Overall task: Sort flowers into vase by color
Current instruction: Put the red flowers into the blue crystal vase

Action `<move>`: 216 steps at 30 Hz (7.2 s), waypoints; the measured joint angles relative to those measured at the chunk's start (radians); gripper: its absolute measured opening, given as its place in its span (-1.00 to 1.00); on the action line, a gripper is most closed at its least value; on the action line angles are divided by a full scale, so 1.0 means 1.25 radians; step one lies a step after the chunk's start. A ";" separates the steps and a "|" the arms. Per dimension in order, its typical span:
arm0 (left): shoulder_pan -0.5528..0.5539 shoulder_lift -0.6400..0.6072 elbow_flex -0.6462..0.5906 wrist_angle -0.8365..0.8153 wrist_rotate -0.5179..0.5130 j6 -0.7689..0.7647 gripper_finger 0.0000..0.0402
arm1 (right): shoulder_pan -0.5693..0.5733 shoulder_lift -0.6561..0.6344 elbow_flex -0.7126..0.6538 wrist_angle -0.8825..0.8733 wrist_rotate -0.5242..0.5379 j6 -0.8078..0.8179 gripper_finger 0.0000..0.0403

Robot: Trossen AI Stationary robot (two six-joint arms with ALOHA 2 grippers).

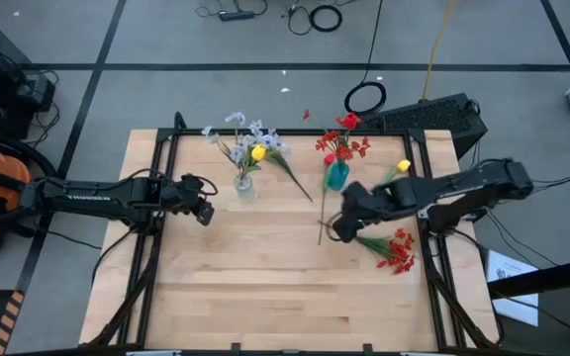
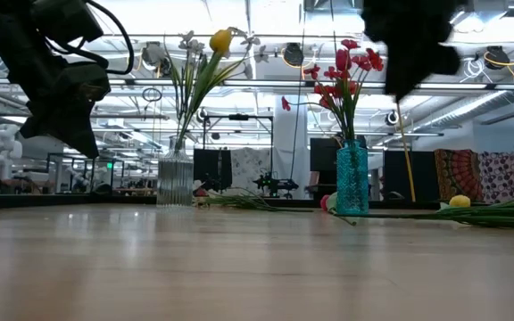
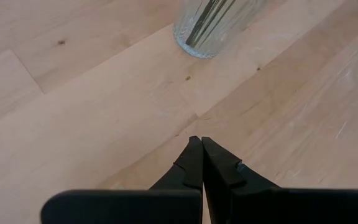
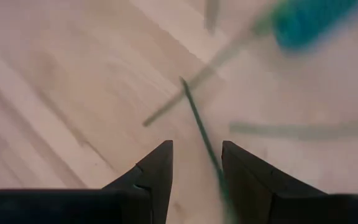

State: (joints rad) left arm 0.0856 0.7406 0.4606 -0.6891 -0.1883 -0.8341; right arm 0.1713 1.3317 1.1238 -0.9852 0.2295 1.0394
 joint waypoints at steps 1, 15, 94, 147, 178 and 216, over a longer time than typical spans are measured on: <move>0.000 0.000 0.000 0.000 0.000 0.000 -0.99 | 0.010 -0.020 -0.029 0.001 -0.001 0.086 -0.36; 0.000 0.000 0.000 0.003 -0.047 -0.041 -0.99 | 0.164 -0.095 -0.208 0.056 0.003 0.655 -0.36; 0.000 0.000 0.000 0.042 -0.146 0.092 -0.99 | 0.029 0.262 -0.185 0.110 -0.080 1.406 -0.35; 0.000 0.000 0.000 0.049 -0.146 0.093 -0.99 | 0.235 0.269 -0.186 0.266 -0.147 0.710 -0.99; -0.001 0.000 0.000 0.067 -0.123 0.091 -0.99 | 0.322 -0.081 -0.207 0.154 1.053 0.111 -1.00; -0.001 0.000 0.000 0.147 -0.122 0.092 -0.99 | 0.185 -0.083 -0.783 1.860 0.563 -0.844 -1.00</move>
State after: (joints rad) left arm 0.0848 0.7406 0.4606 -0.5049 -0.3412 -0.7195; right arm 0.4022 1.2274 0.1446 1.3394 0.9337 -0.0162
